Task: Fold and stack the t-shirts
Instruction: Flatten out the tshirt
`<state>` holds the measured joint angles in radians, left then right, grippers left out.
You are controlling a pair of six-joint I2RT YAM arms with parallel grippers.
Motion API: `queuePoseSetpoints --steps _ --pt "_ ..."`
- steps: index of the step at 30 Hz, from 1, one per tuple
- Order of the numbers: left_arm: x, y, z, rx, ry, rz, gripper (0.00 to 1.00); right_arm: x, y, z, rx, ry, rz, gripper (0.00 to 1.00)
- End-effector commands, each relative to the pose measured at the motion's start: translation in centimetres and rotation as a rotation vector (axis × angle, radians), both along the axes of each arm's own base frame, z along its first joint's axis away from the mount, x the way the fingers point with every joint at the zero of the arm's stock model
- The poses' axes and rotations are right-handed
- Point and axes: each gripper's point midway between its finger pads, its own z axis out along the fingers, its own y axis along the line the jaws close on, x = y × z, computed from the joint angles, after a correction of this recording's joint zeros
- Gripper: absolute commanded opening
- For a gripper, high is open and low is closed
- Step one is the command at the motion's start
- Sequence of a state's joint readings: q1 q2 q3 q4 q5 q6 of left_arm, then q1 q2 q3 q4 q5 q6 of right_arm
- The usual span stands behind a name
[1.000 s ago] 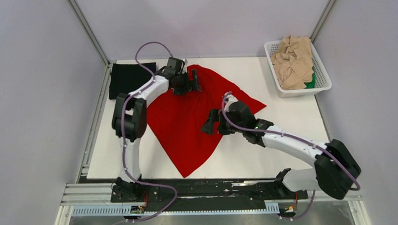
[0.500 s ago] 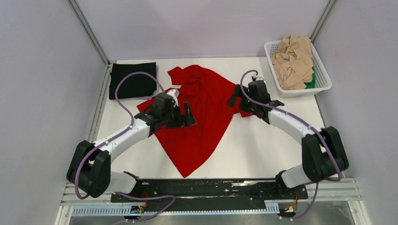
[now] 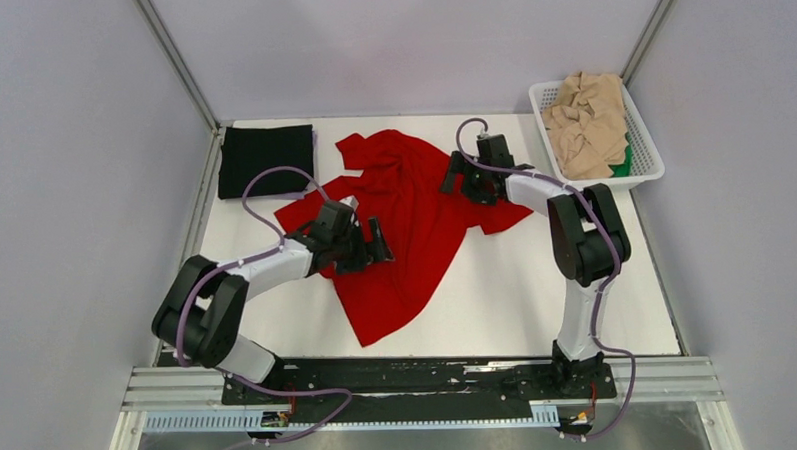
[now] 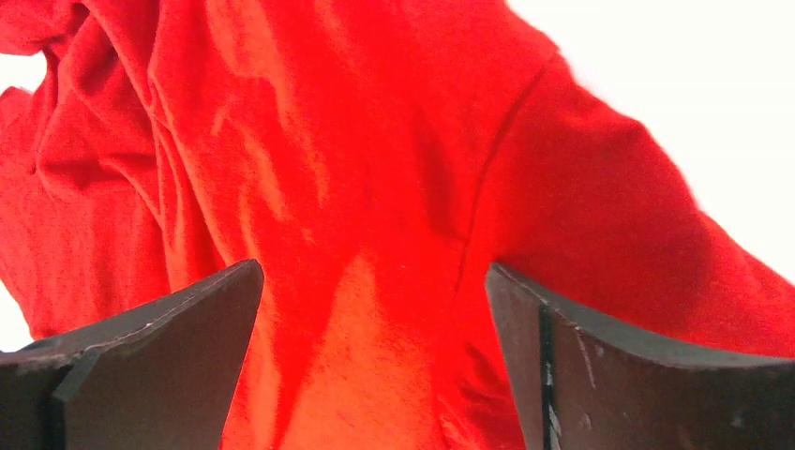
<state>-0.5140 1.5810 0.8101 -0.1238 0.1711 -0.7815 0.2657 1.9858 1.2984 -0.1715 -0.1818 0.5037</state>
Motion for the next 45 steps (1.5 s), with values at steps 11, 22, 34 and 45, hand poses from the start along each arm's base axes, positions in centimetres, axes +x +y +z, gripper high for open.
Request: queuePoseSetpoints --steps 11,22,34,45 --pt "10.9 2.4 -4.8 0.244 0.083 0.112 1.0 -15.5 -3.7 -4.9 0.065 0.295 -0.221 1.0" --pt "7.8 4.1 2.2 0.258 -0.043 0.062 1.0 -16.2 -4.0 4.0 -0.025 0.005 -0.284 1.0" --pt "-6.9 13.7 3.3 0.353 0.086 0.369 1.0 -17.4 -7.3 6.8 -0.024 -0.111 -0.371 1.0" --pt "-12.6 17.2 0.6 0.439 0.223 0.513 0.89 -17.4 -7.7 6.0 -0.058 -0.091 -0.368 1.0"
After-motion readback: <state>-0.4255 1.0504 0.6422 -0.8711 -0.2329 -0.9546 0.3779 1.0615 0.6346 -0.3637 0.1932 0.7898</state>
